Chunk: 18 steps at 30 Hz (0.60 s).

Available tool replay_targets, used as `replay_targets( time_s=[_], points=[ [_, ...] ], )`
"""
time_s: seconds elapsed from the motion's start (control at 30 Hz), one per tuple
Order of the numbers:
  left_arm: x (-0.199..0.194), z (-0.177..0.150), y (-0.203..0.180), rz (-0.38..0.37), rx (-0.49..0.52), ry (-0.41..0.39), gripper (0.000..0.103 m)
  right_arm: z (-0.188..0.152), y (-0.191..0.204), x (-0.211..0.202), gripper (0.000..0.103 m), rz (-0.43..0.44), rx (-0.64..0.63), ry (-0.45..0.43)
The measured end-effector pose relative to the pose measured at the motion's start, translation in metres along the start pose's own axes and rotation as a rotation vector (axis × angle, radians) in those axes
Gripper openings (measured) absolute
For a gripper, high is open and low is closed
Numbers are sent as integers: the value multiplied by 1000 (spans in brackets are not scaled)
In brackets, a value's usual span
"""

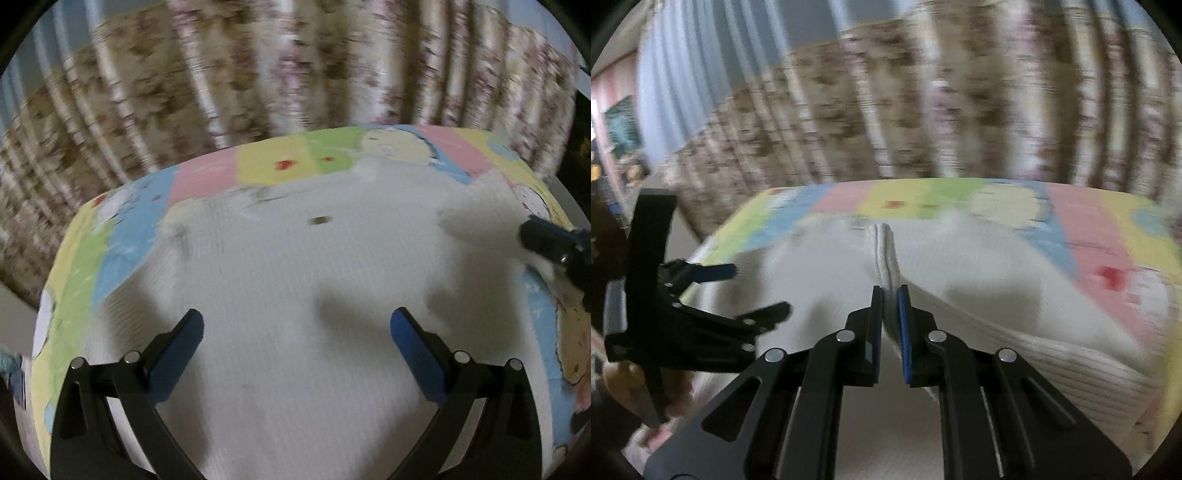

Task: Fold small clothes
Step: 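Carry the sleeve across the sweater body with the right tool and release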

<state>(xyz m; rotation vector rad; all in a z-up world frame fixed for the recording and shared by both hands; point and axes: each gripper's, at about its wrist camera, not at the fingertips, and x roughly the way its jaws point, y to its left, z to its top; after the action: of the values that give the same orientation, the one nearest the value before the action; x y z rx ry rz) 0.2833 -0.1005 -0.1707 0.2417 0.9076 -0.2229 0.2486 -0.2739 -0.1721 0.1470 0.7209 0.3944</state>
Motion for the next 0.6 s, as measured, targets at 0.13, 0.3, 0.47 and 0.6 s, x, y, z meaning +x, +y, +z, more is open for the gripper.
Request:
replay_targets(
  time_s=[0.13, 0.3, 0.47, 0.6],
  points=[
    [-18, -14, 54, 43, -107, 12, 101, -6, 55, 39, 9, 97, -83, 100],
    [-30, -33, 99, 43, -201, 27, 101, -33, 78, 66, 10, 121, -117, 246],
    [-26, -39, 103, -45, -237, 40, 101, -45, 75, 52, 32, 136, -120, 263],
    [-19, -35, 83, -99, -213, 49, 101, -44, 63, 25, 33, 49, -151, 208]
  ],
)
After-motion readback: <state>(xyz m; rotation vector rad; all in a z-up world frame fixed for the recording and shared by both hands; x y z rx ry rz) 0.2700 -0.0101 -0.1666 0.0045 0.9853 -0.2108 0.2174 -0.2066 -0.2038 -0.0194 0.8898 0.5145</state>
